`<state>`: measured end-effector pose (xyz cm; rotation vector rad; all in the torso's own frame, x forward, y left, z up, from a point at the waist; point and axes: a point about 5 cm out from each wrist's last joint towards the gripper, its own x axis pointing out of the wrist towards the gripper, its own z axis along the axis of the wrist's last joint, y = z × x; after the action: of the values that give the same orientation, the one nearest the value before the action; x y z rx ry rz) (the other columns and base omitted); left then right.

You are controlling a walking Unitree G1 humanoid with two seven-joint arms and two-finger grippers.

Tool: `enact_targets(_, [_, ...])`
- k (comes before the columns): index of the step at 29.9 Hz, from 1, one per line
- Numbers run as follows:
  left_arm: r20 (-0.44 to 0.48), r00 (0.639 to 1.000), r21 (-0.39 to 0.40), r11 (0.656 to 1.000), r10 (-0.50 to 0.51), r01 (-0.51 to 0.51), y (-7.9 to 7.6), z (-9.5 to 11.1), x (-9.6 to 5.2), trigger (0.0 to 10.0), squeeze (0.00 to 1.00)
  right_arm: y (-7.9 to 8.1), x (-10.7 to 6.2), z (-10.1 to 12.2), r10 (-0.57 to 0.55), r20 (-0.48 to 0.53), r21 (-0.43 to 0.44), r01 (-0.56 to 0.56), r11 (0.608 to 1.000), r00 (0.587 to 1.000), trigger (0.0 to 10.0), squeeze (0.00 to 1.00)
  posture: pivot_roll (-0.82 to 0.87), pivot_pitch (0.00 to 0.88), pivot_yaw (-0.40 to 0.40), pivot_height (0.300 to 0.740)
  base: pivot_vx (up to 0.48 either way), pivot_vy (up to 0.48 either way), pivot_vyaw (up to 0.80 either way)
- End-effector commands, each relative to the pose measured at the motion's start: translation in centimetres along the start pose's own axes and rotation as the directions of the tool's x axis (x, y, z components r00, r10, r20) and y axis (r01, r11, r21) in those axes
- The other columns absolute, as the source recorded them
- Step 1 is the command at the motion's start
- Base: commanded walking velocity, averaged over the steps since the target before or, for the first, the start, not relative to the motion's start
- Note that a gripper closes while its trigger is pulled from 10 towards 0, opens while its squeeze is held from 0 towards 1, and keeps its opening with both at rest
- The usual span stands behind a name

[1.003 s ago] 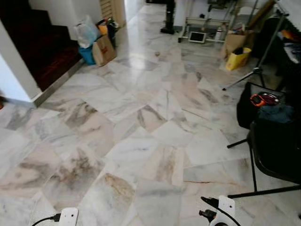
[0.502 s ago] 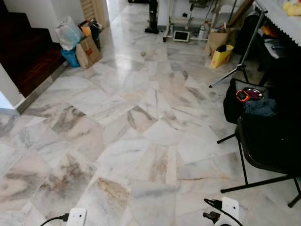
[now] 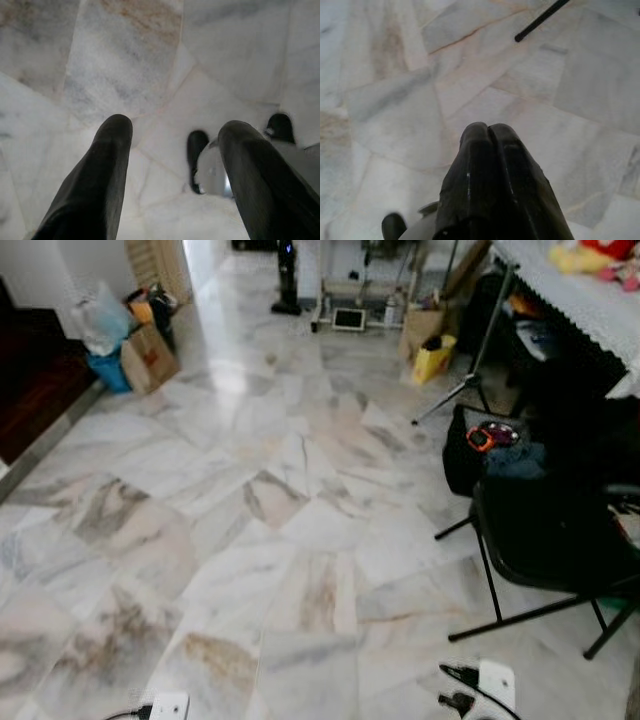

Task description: Hang keys on a hook

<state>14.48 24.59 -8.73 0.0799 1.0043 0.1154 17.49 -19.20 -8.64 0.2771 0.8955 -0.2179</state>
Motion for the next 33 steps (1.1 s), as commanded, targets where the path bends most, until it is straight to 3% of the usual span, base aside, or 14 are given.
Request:
enact_targets(1, [-0.001,1.0,0.022,1.0,-0.005,0.005,0.0,-0.2,-0.1,10.0,0.0,-0.3,0.0,0.0,-0.017,0.003,0.017,0.017,1.0,1.0,10.0,0.0,0.02,0.0,0.009,0.74,0.0,0.0,-0.76])
enact_targets(7, [0.001,1.0,0.047,0.999,-0.004,0.004,0.3,-0.1,-0.1,10.0,0.0,0.0,0.0,0.1,-0.004,0.006,0.016,0.004,1.0,1.0,10.0,0.0,0.02,0.0,0.011,0.74,0.0,-0.375,-0.77])
enact_targets(33, [-0.003,1.0,0.035,0.999,-0.021,0.021,-0.7,-0.2,0.0,10.0,0.0,-0.3,0.1,0.6,-0.003,0.01,0.006,0.003,1.0,1.0,10.0,0.0,0.02,0.0,-0.01,0.74,0.0,-0.018,-0.77])
